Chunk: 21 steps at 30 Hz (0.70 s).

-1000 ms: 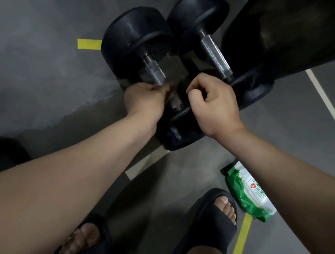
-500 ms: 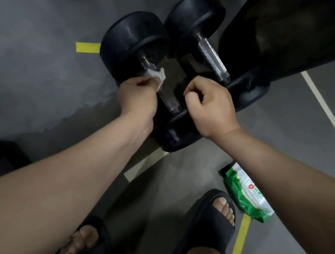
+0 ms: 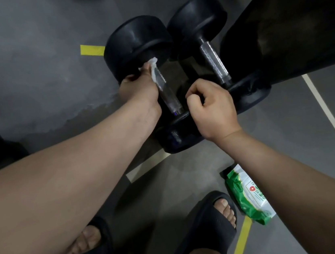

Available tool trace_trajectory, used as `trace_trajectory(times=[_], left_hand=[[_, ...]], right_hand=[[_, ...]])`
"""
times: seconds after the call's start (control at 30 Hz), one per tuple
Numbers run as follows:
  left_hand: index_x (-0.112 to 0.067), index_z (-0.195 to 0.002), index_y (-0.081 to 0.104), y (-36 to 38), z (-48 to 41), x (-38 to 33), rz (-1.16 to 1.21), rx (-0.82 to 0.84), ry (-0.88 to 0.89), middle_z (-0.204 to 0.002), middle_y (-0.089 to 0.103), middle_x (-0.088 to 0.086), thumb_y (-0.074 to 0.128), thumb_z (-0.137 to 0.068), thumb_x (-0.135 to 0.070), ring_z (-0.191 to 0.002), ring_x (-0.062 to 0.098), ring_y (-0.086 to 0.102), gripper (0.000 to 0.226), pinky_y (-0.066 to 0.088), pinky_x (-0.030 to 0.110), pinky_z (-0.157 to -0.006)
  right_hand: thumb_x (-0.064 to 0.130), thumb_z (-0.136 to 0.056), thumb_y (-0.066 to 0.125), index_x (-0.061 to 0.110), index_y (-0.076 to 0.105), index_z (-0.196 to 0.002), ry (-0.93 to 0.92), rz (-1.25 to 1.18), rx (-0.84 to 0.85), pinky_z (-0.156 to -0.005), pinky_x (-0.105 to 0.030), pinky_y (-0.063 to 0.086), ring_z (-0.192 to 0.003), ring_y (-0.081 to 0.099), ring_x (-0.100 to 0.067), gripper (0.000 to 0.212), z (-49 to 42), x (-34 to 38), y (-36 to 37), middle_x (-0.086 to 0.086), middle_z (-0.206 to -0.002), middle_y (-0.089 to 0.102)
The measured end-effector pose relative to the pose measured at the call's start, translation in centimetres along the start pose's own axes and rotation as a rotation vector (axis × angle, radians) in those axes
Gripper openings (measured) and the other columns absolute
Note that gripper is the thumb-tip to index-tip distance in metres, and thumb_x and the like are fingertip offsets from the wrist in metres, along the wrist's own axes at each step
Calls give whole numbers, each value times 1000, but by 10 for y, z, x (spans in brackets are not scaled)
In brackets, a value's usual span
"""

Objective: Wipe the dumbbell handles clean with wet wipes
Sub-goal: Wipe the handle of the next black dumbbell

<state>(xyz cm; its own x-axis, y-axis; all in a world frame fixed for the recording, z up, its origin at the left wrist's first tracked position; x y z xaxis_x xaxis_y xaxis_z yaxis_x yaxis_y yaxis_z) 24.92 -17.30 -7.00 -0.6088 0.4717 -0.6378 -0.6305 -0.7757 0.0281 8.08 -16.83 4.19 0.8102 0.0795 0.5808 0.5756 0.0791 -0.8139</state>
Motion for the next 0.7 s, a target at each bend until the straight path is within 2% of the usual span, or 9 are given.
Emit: trace_trajectory(times=[0.2,0.3,0.37,0.43,0.47,0.5,0.53,0.6,0.7], left_hand=[[-11,-108,69,-2,-2,5,49,24,-88,-102,76,11,81,-82,-27,-85,20,72,33,59,32,-78],[1,-111,63,-1,-3,17,-77,151,-87,-124,69,17,66,-94,-31,-108,30,69,37,52,32,-68],[12,-95,53,5,7,16,-80,167,-126,-126,66,22,81,-75,-37,-101,42,67,60,54,47,-74],[17,-107,52,10,26,10,-41,156,-190,-136,61,15,78,-68,-42,-103,42,62,76,45,61,-92],[8,-122,52,9,18,1,-66,125,-132,-134,58,5,73,-82,-41,-109,32,60,67,44,45,-100],[-7,-126,51,3,12,-3,-20,86,-139,-121,59,-2,65,-92,-45,-99,20,59,53,46,25,-87],[-6,-122,52,3,11,-7,-19,89,-139,-111,61,-1,60,-95,-50,-87,17,57,51,44,20,-74],[-5,-119,64,5,13,5,-117,183,-270,-98,72,7,56,-98,-42,-83,23,63,44,50,30,-71],[-9,-91,74,4,15,11,-41,226,-316,-79,77,9,58,-95,-12,-87,28,72,17,59,42,-84]], right_hand=[[26,-80,45,17,60,-76,-2,2,7,-72,-34,47,-81,55,-11,18,0,0,0,7,-78,61],[25,-80,45,17,60,-76,-4,-3,3,-72,-34,47,-81,56,-11,18,0,-1,0,7,-77,61],[25,-80,45,17,61,-76,-1,-3,4,-72,-33,47,-81,56,-11,18,0,-2,0,7,-77,61],[25,-80,45,17,61,-76,6,-4,3,-72,-33,47,-81,55,-10,17,0,-2,0,7,-77,61],[24,-80,46,17,61,-76,9,-6,4,-72,-33,47,-81,55,-10,17,1,-2,0,8,-77,61],[24,-80,46,18,60,-76,11,-8,5,-72,-33,47,-81,55,-10,16,1,-2,-1,8,-77,61],[24,-80,46,18,61,-76,11,-7,5,-72,-33,47,-82,55,-11,16,1,-1,-1,8,-77,61],[23,-80,47,18,61,-77,14,-8,4,-73,-34,48,-82,56,-11,16,0,-1,-1,8,-78,61],[23,-80,46,17,61,-76,20,-18,5,-72,-35,49,-82,56,-11,16,1,-1,-2,8,-78,61]])
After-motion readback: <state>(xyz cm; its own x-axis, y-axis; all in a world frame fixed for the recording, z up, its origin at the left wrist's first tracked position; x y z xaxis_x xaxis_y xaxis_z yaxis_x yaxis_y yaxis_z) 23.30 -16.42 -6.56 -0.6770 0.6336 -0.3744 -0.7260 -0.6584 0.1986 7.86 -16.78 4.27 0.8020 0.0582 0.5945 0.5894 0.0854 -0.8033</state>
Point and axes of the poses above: each hand's wrist, its own z-axis away from the middle knuckle, its own y-axis out of the palm, x = y × z, the point moved 8 cm from there along -z, towards the middle knuckle
